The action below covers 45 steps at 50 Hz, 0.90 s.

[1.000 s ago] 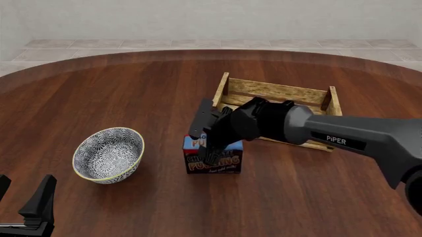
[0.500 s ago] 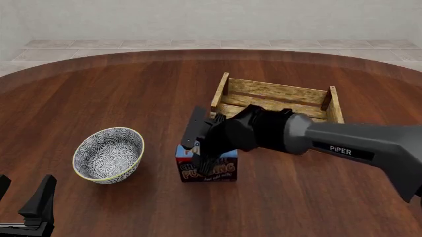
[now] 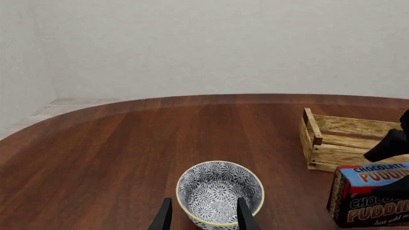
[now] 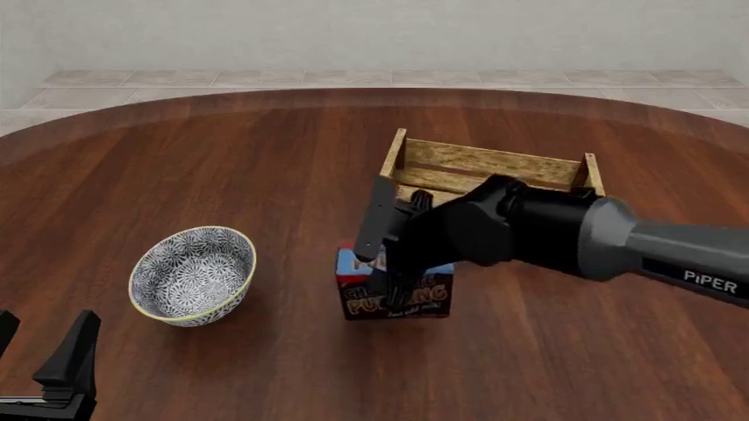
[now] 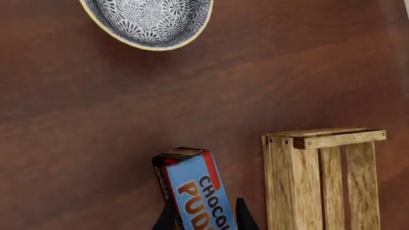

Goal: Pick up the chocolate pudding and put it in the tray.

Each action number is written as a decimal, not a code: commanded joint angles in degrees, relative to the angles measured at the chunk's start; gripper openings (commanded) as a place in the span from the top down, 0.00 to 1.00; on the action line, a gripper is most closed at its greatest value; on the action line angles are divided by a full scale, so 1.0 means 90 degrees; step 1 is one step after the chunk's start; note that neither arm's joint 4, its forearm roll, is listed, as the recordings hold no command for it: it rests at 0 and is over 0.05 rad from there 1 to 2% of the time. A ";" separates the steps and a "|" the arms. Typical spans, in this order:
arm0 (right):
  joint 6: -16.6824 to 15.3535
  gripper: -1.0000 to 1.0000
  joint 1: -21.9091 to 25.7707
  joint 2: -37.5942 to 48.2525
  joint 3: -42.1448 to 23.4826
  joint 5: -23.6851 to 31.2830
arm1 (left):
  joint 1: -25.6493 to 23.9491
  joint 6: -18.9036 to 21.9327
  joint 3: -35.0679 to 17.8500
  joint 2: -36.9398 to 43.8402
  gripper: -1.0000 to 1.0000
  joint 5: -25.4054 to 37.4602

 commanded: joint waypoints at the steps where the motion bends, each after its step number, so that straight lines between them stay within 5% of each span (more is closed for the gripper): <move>1: -0.0368 1.00 -0.0543 -0.0593 0.0052 0.0344 | 0.0000 0.0001 0.0000 0.0000 0.00 0.0000; 24: -0.1591 1.00 -0.1805 -0.1279 -0.1081 0.1172 | -0.0001 -0.0001 0.0000 0.0000 0.00 0.0000; 45: -0.1953 1.00 -0.2770 -0.0945 -0.2222 0.0931 | 0.0000 0.0000 0.0000 0.0000 0.00 0.0000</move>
